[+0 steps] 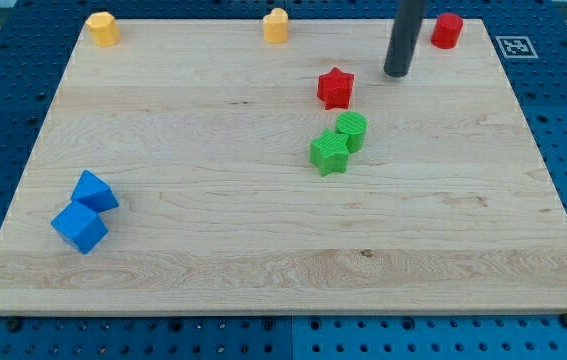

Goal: Move the red star towards the center left

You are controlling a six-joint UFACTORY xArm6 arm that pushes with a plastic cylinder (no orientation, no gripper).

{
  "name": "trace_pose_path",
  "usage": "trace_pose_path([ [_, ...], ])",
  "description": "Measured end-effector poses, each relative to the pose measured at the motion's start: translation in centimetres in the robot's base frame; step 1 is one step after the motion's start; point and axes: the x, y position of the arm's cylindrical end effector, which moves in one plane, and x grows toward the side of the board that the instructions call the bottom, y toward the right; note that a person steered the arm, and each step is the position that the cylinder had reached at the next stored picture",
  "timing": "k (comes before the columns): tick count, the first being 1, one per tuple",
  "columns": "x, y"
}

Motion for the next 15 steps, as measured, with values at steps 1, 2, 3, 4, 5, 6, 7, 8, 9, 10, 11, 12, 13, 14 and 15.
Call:
trace_pose_path([
  [1, 2.3, -1.8],
  [2, 2.8, -6.4],
  [3, 2.8, -11.2],
  [4, 2.8, -15.4],
  [5, 2.8, -18.9],
  [6, 3.0, -20.6],
  [7, 4.8, -20.5],
  [8, 6.5, -20.4],
  [9, 7.7, -20.4],
  [10, 9.8, -20.4],
  [11, 10.5, -20.4],
  [12, 11.2, -20.4],
  [13, 11.4, -20.4],
  [14, 11.4, -20.4],
  [15, 11.4, -20.6],
])
